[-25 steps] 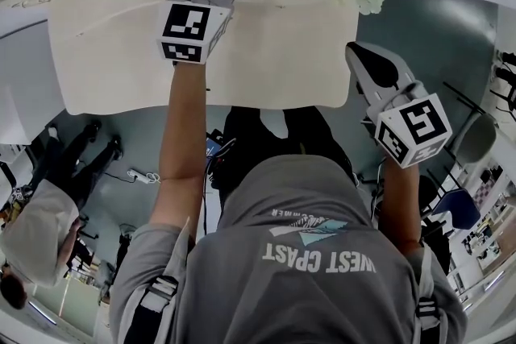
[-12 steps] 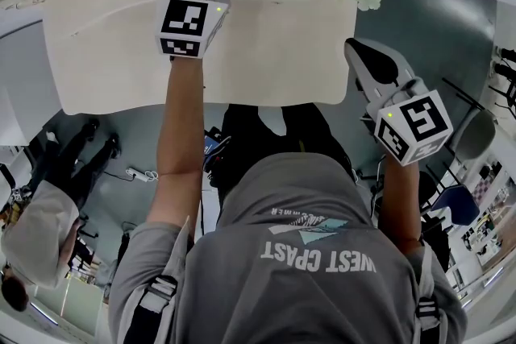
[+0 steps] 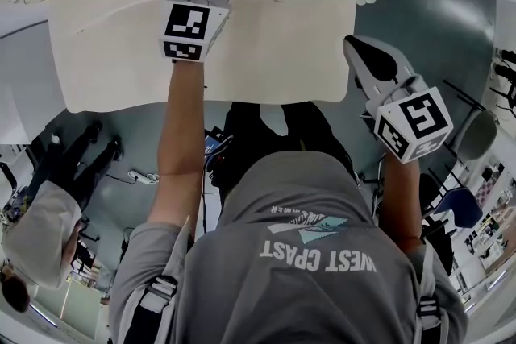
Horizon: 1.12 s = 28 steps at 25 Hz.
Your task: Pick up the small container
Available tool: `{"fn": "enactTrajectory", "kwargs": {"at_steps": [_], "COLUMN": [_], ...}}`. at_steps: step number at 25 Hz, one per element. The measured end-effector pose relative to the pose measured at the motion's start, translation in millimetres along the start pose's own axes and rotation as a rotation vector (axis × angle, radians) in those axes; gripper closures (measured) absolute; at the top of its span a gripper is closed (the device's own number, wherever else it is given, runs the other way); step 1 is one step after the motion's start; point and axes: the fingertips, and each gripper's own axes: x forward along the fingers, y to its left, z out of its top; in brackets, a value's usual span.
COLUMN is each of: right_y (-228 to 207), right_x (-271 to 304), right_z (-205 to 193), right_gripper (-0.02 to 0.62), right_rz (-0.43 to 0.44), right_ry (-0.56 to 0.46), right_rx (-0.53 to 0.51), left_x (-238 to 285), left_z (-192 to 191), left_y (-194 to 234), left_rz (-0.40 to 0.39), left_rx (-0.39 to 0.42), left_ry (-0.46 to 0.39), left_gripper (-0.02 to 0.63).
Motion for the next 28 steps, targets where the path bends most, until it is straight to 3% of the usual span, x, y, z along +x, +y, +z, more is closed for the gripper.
{"fn": "enactTrajectory", "kwargs": {"at_steps": [28], "right_y": [52], "right_x": [-71], "right_z": [73], "right_gripper": [0.594], "right_rz": [0.049], "right_ry": [-0.247], "right_rx": [-0.130], "left_x": [-171], "left_z": [115], "left_y": [-70], "left_rz": [-0.012], "left_rx": [0.200], "left_ry": [-0.046], "left_gripper": [0.503]}}
